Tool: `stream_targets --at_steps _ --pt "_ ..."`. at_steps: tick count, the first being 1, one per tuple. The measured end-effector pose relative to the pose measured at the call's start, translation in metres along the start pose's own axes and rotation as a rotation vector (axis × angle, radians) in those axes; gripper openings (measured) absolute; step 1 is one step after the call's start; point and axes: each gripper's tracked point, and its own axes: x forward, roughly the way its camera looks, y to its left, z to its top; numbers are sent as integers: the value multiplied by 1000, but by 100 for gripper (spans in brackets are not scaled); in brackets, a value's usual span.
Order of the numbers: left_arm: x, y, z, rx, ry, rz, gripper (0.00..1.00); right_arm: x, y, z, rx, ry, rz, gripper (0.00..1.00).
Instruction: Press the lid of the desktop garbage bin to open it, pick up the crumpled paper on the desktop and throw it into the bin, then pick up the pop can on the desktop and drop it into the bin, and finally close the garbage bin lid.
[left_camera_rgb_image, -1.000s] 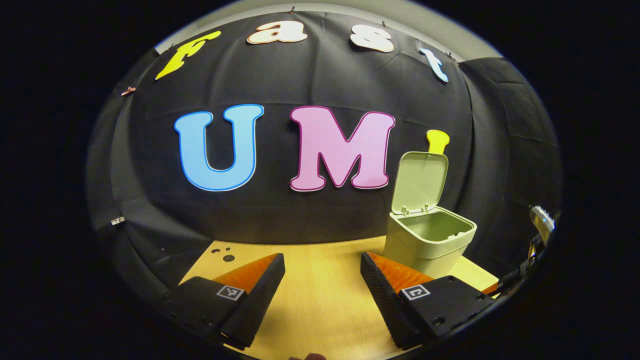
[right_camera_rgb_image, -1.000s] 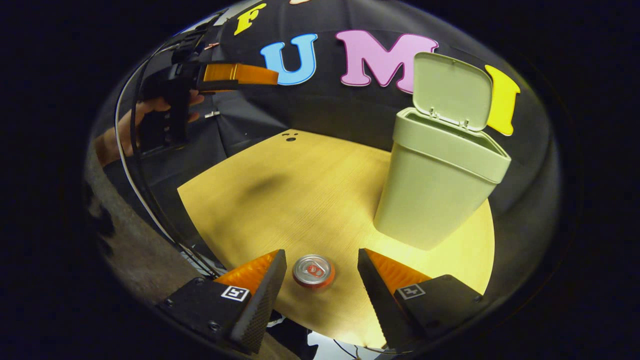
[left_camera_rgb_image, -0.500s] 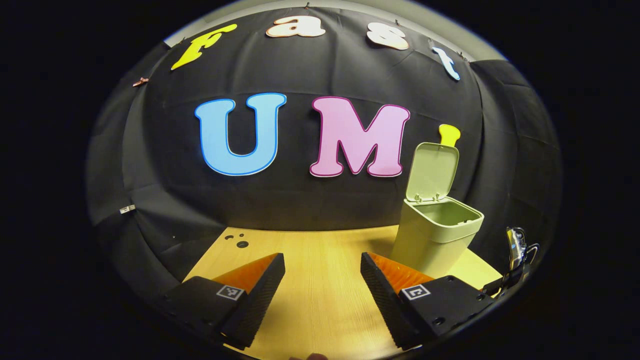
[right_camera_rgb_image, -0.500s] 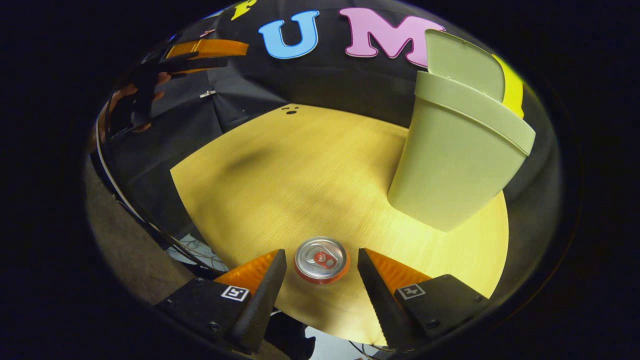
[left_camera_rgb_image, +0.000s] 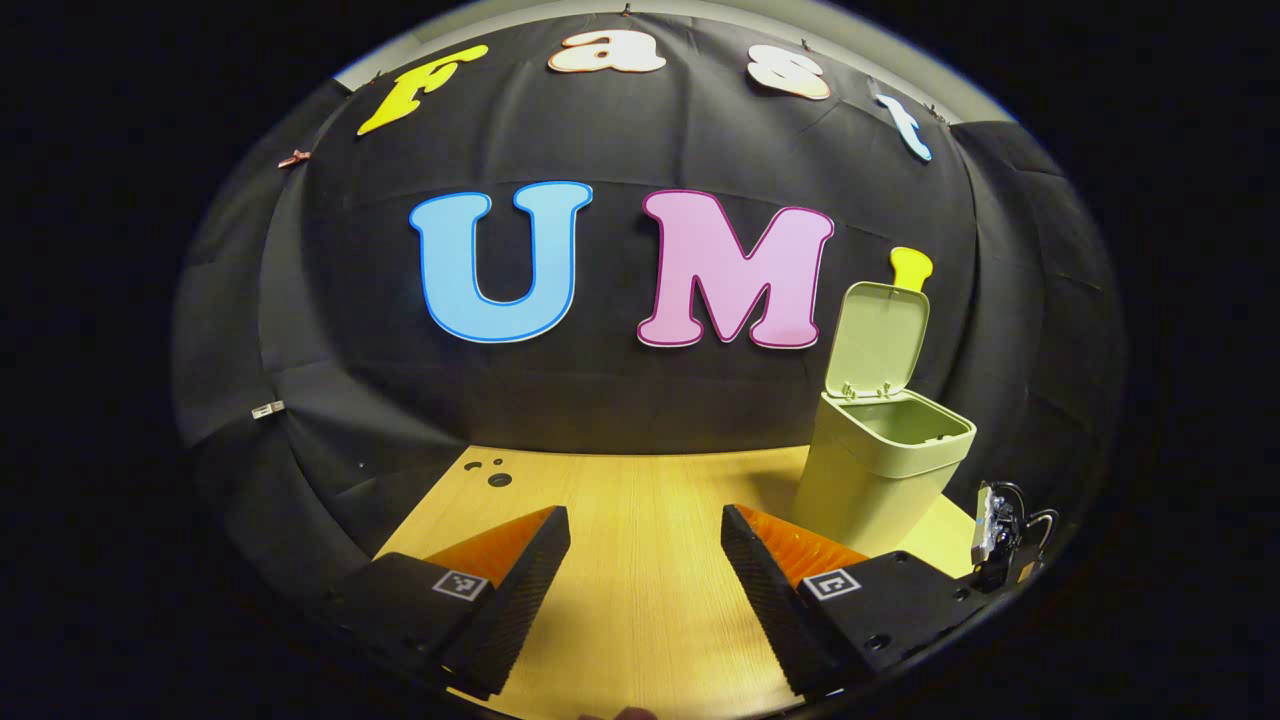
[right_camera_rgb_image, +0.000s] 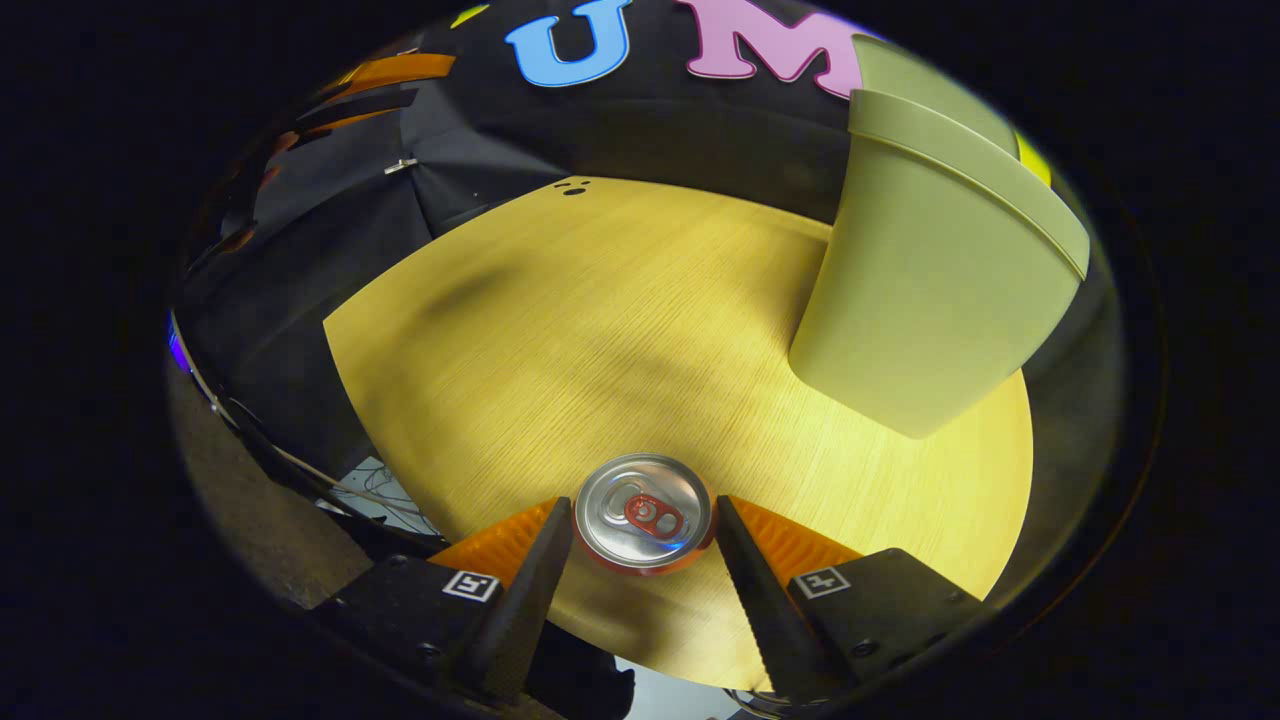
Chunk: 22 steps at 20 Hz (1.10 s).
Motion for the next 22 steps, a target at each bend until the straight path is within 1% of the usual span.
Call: stream_targets --at_steps 1,4,6,10,17,22 --pt "0 1 0 -1 3 3 98 2 1 -1 16 -1 6 84" --pt "2 3 -1 -10 6 3 98 -2 -2 4 19 -10 -8 84" --pt "3 2 -1 -5 5 1 98 -10 -4 10 25 -24 -2 83" --pt "9 0 2 0 1 -6 98 -37 -12 32 45 -67 -3 83" --pt "24 -11 4 -3 -4 -37 98 -86 -19 106 79 -227 7 83" --pt "31 -19 5 -5 -9 -60 98 -128 -17 162 98 -359 48 83"
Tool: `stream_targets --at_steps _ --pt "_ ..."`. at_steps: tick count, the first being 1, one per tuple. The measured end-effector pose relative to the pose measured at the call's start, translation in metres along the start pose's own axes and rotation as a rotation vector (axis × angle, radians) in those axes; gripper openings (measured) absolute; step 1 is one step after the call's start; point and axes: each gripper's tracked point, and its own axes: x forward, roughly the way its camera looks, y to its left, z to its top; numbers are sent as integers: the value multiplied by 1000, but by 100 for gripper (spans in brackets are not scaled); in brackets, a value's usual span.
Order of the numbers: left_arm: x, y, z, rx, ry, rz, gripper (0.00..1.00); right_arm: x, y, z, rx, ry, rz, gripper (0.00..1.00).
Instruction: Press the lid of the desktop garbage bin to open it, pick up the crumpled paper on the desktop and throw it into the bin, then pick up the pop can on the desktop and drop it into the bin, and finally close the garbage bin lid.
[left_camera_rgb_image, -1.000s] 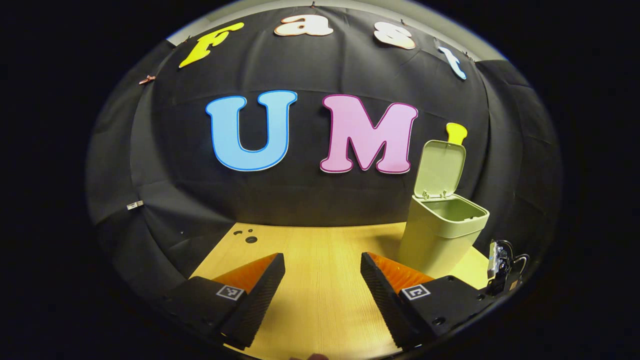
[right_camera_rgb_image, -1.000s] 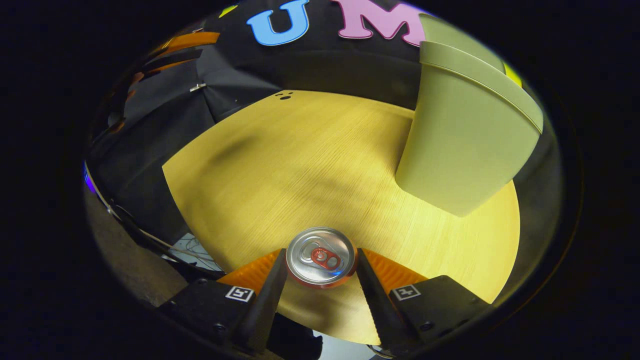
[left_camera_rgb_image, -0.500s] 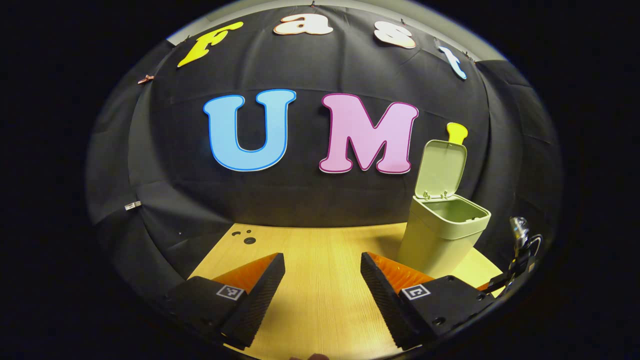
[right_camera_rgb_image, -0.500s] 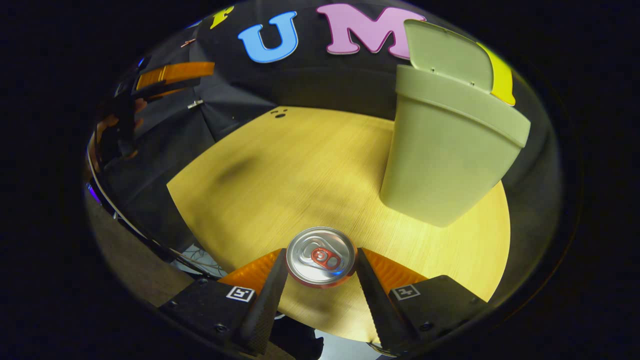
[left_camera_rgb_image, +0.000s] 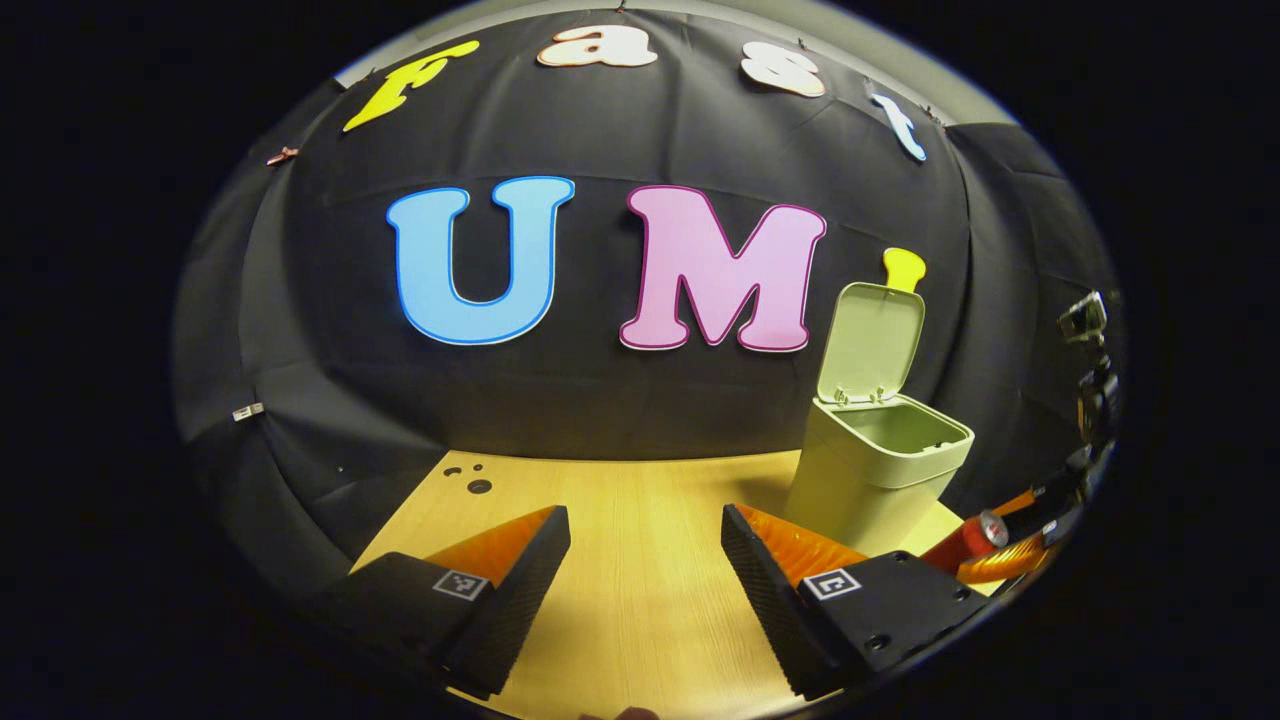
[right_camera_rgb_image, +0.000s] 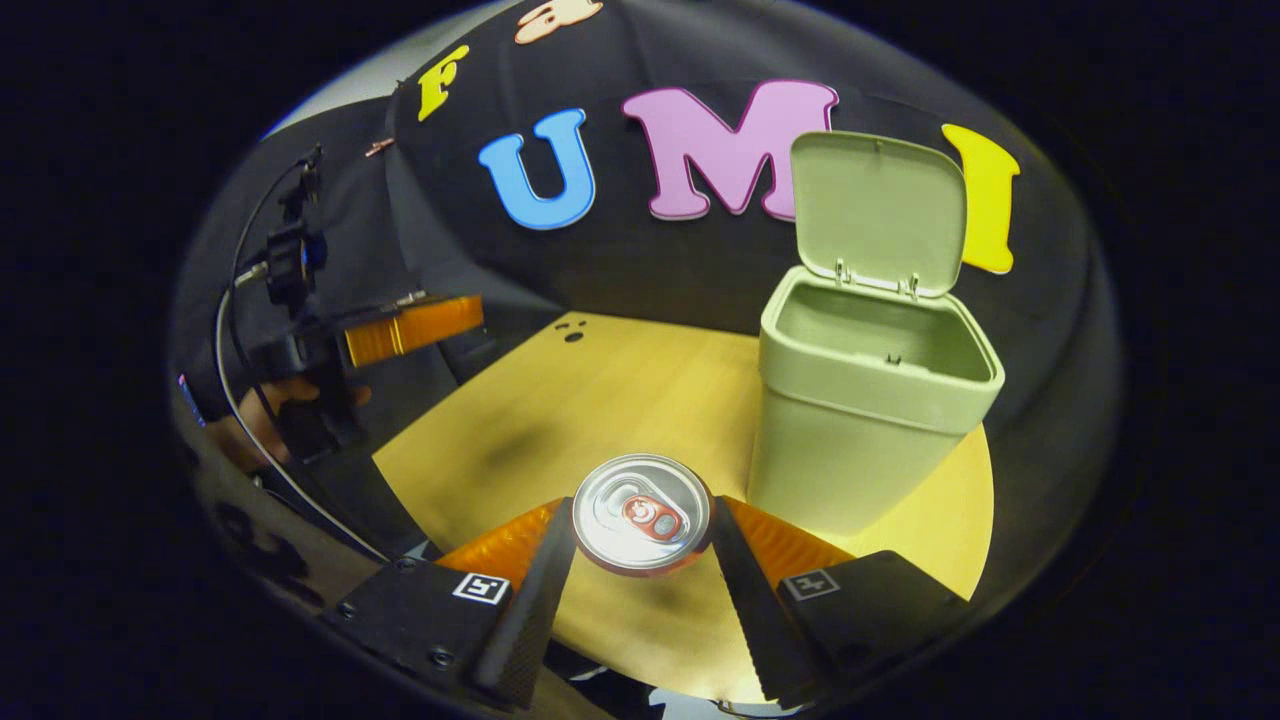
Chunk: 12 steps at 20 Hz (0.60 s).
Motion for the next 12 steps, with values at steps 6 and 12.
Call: stream_targets --at_steps 6,12 --pt "4 -3 1 -8 -7 -7 98 -15 -19 82 44 -160 -11 83" --pt "3 0 1 -8 -8 1 98 -17 -68 140 28 -262 -101 83"
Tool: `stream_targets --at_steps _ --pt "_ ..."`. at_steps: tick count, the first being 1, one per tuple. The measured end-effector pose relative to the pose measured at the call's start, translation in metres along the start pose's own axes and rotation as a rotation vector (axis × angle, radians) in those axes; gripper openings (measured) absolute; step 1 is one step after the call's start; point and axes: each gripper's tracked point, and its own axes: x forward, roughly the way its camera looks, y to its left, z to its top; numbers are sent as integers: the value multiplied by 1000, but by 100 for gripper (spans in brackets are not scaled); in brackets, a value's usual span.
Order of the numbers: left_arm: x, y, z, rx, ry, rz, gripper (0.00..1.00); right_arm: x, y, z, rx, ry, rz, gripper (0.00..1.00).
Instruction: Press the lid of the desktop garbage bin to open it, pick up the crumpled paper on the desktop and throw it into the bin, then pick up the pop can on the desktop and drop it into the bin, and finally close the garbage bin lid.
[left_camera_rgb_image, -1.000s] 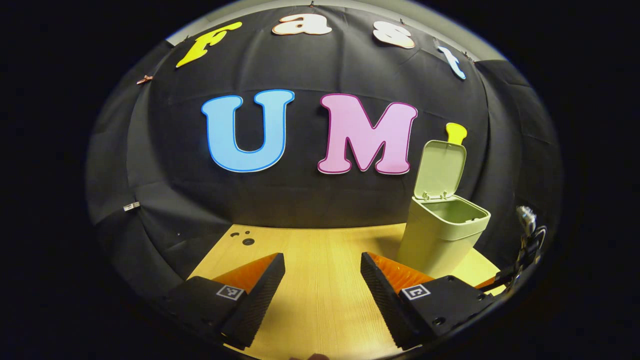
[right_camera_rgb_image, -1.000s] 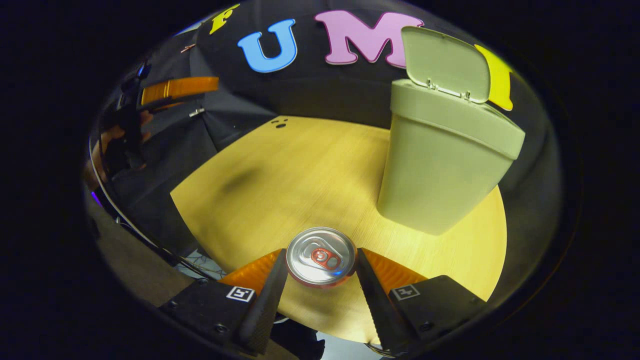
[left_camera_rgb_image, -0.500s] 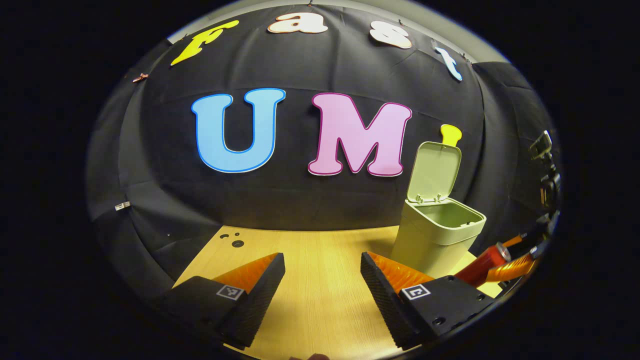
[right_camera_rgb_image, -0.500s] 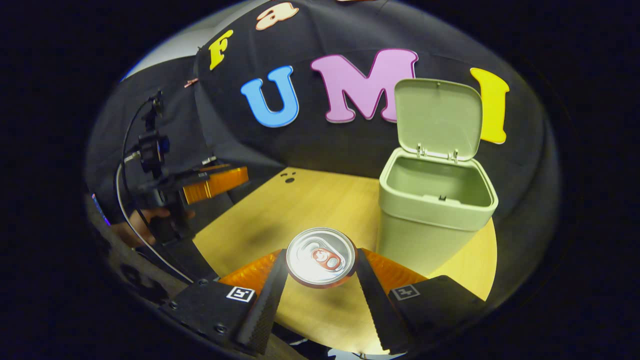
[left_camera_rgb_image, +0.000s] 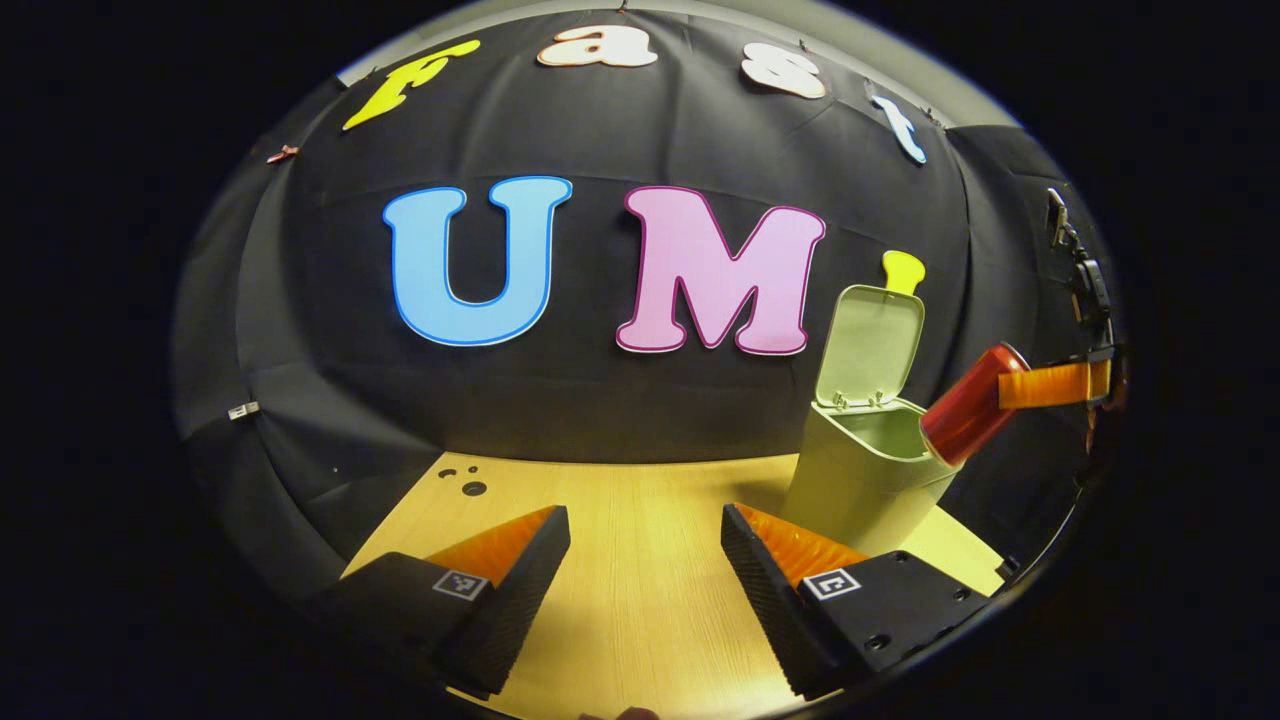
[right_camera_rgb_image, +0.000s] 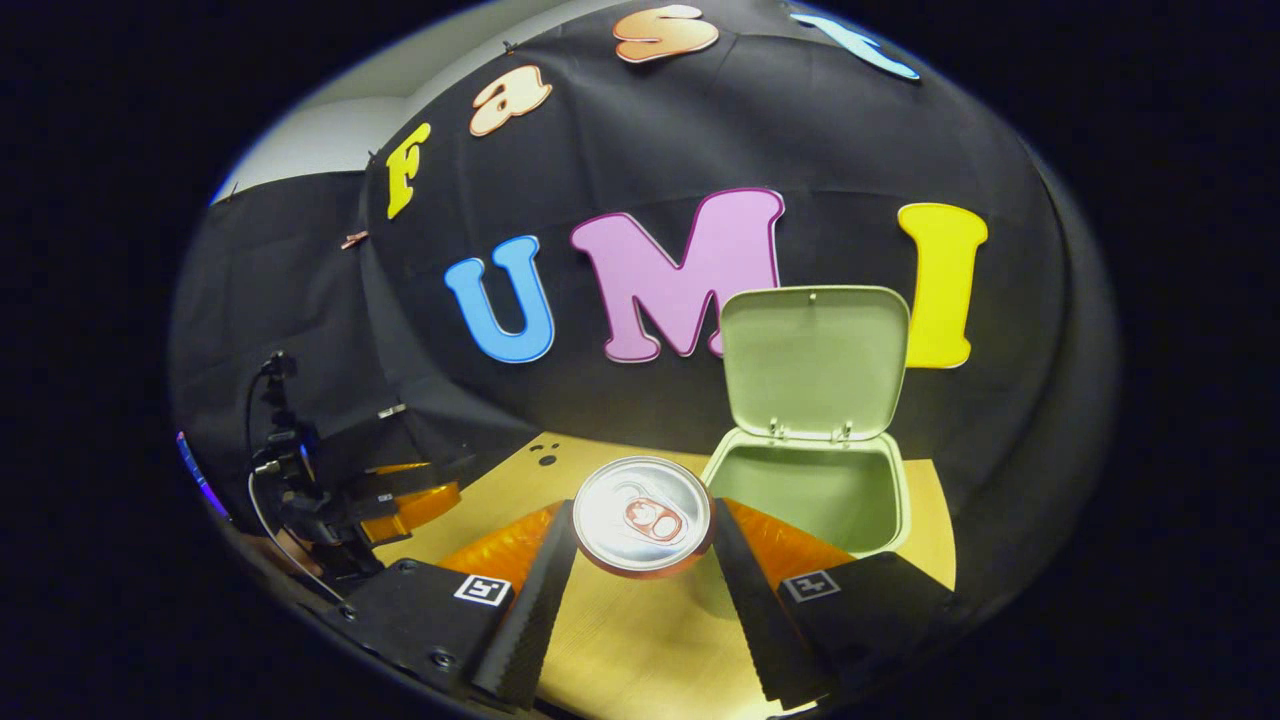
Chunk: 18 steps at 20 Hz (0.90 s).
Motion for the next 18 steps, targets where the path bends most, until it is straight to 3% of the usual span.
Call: stream_targets --at_steps 8,18 --pt "-2 -1 -2 -1 8 4 98 41 -49 0 -61 32 -103 83" --pt "-5 10 -7 -13 21 35 98 82 -78 -39 -66 171 -148 83"
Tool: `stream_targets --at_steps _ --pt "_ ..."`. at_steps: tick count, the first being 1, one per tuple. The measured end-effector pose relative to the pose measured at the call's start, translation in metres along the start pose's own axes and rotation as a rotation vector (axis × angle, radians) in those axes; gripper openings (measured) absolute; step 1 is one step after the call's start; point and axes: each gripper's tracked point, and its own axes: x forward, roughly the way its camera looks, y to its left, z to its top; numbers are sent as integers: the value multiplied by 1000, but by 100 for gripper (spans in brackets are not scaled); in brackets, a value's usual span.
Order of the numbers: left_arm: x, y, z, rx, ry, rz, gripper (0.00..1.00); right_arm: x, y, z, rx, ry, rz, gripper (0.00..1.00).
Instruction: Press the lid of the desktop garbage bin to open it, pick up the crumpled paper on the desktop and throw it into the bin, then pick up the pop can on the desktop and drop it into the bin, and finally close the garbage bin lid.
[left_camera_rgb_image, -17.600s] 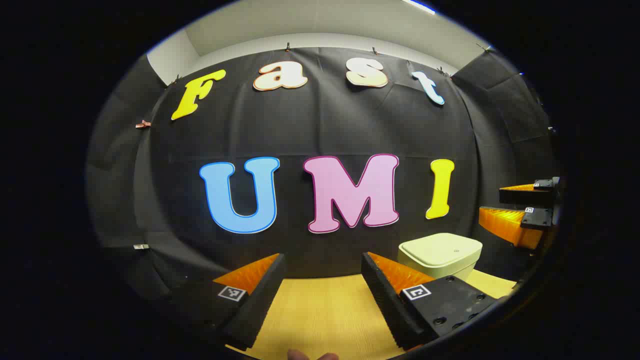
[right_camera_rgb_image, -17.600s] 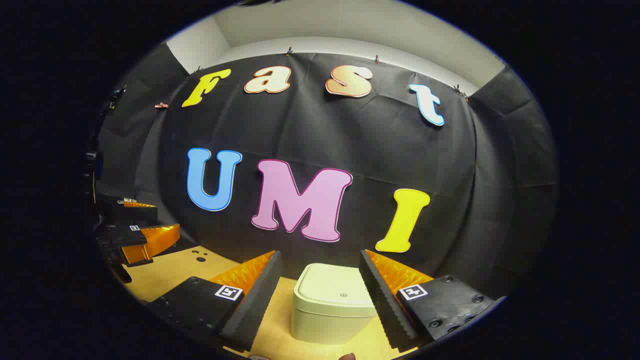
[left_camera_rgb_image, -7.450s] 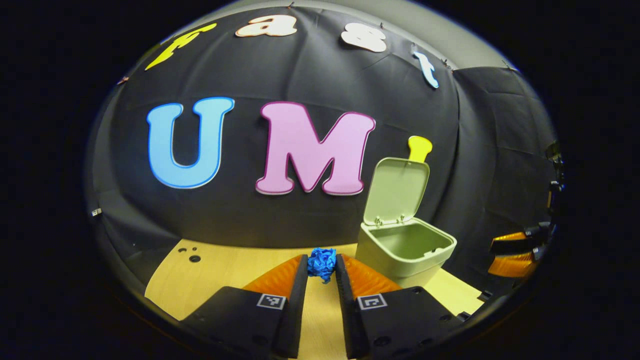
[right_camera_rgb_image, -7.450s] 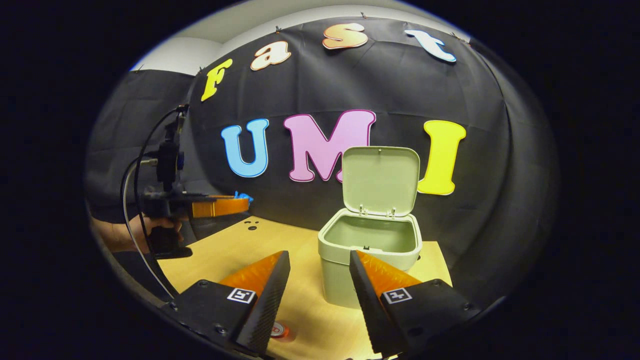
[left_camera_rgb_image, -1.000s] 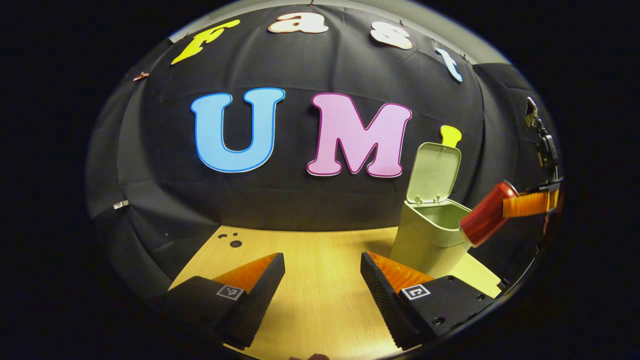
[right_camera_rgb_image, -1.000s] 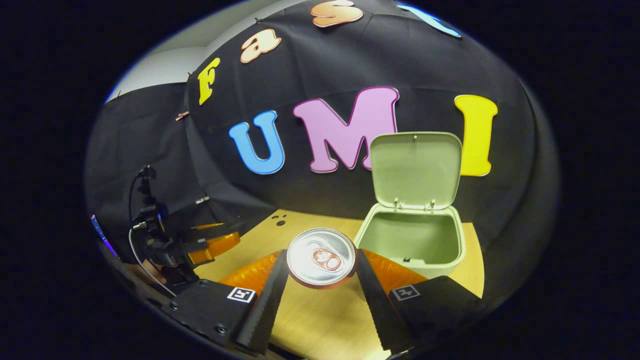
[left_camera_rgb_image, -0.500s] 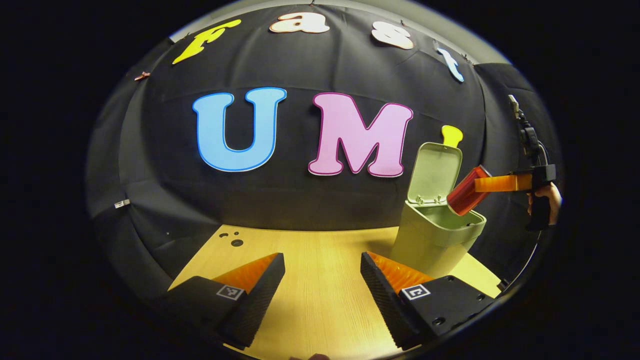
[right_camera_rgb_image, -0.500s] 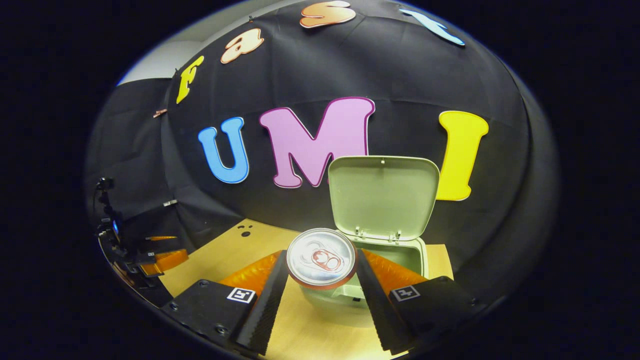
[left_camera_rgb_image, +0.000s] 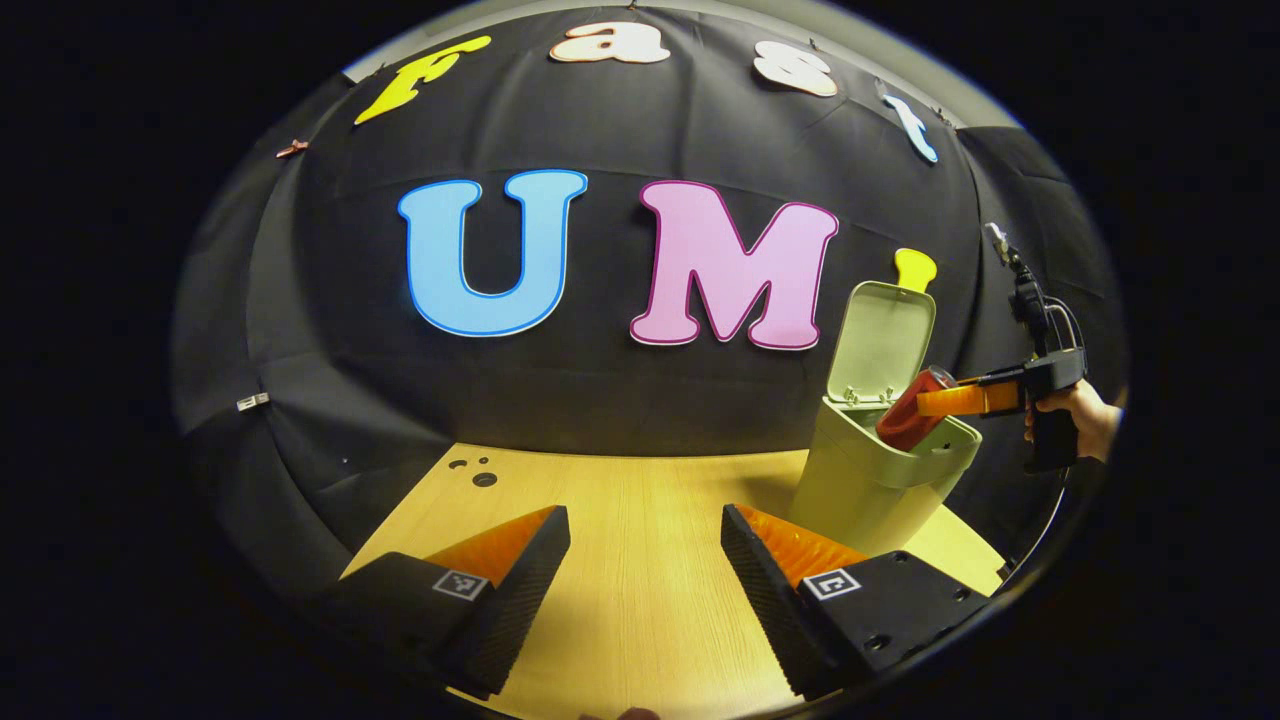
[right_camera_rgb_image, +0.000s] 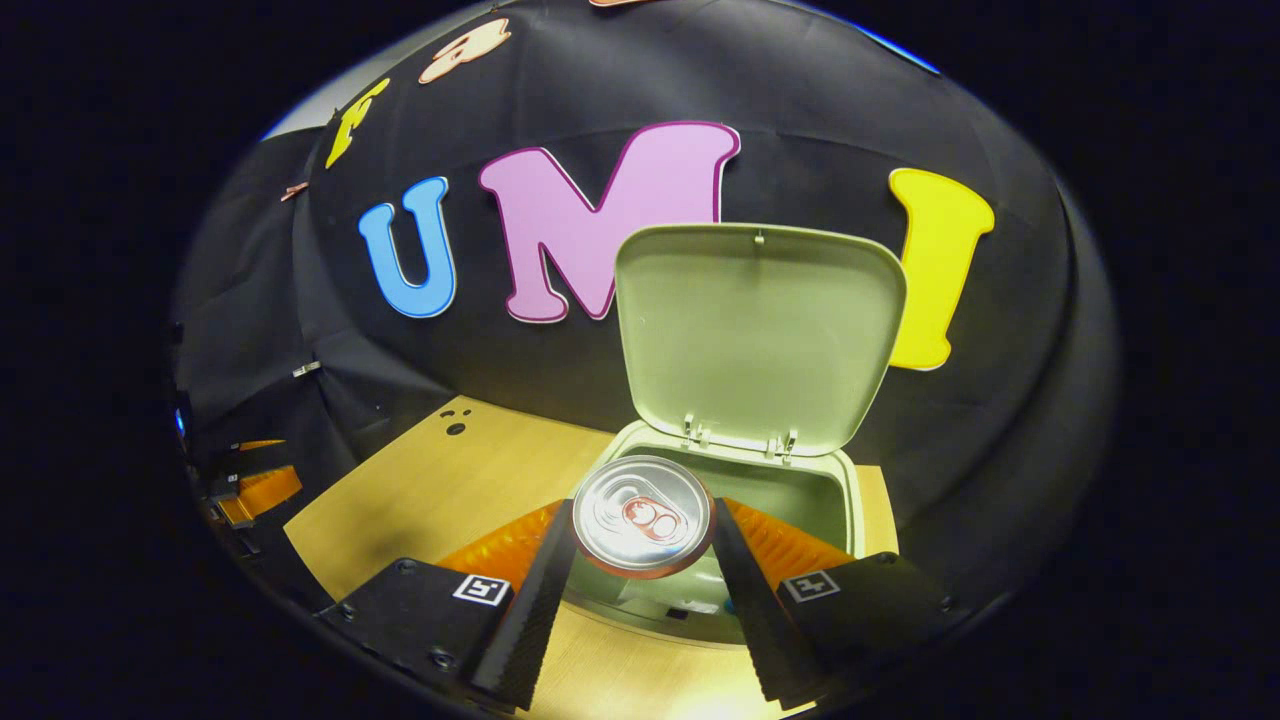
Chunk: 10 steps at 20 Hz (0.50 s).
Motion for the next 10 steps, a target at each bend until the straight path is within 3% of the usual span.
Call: stream_targets --at_steps 10 --pt "2 4 -3 -11 9 9 98 23 -10 -30 41 104 -28 84"
